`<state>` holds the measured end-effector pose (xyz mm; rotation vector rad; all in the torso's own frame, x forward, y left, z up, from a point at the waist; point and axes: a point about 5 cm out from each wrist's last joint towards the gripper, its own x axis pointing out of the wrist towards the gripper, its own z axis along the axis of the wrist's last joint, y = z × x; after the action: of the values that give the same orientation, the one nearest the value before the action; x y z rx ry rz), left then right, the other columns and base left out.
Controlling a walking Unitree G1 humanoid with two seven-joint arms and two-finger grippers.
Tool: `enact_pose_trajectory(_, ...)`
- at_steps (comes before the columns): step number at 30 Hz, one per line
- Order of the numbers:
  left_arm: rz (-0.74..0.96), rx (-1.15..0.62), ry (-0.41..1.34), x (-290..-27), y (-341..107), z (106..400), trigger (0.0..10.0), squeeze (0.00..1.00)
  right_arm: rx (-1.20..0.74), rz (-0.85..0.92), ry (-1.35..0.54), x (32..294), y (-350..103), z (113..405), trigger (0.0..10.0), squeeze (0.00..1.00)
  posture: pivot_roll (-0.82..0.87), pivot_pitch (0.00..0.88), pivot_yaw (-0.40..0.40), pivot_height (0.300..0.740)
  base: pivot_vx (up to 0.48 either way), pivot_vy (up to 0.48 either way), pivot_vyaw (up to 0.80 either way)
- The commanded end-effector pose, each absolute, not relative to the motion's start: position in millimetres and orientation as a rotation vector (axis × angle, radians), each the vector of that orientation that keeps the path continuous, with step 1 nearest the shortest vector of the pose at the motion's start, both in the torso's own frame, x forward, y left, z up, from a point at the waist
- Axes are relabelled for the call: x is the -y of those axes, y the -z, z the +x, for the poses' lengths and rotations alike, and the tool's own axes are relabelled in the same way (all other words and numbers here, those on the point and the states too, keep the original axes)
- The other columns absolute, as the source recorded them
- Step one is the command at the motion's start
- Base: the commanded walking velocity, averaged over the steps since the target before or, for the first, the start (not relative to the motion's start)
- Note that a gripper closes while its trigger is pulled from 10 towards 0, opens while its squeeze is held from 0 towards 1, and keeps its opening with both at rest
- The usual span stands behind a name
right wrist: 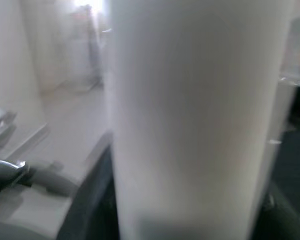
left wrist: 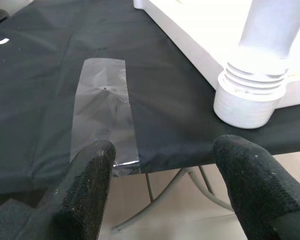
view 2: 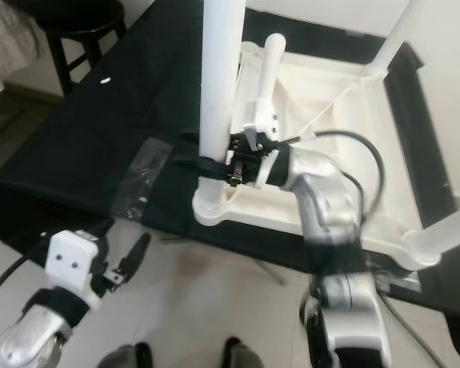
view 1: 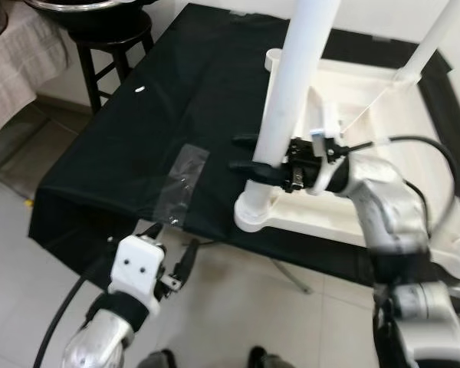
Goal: Building children table
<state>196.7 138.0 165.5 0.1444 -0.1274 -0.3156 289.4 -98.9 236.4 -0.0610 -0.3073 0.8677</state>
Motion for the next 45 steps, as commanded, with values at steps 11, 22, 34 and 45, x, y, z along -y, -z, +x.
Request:
enact_pose_trajectory(11, 0.170, 0.129, 0.349, -137, -164, 205, 10.0, 0.00, 0.034, -0.110, -0.216, 94, -191, 306, 10.0, 0.00, 0.02, 0.245, -0.022, 0.740, 0.000, 0.000, 0.00)
enact_pose_trajectory(22, 0.174, 0.139, 0.332, -138, -165, 207, 10.0, 0.00, 0.143, -0.064, -0.555, 127, -245, 341, 10.0, 1.00, 0.04, 0.237, -0.040, 0.740, 0.000, 0.000, 0.00)
enact_pose_trajectory(34, 0.174, 0.138, 0.337, -136, -165, 203, 10.0, 0.00, 0.206, -0.188, -1.168, 139, -279, 354, 10.0, 0.00, 0.07, 0.245, -0.033, 0.740, 0.000, 0.000, 0.00)
enact_pose_trajectory(45, 0.174, 0.129, 0.335, -134, -164, 197, 10.0, 0.00, 0.153, -0.130, -1.435, 138, -293, 366, 1.8, 0.00, 0.11, 0.243, -0.042, 0.740, 0.000, 0.000, 0.00)
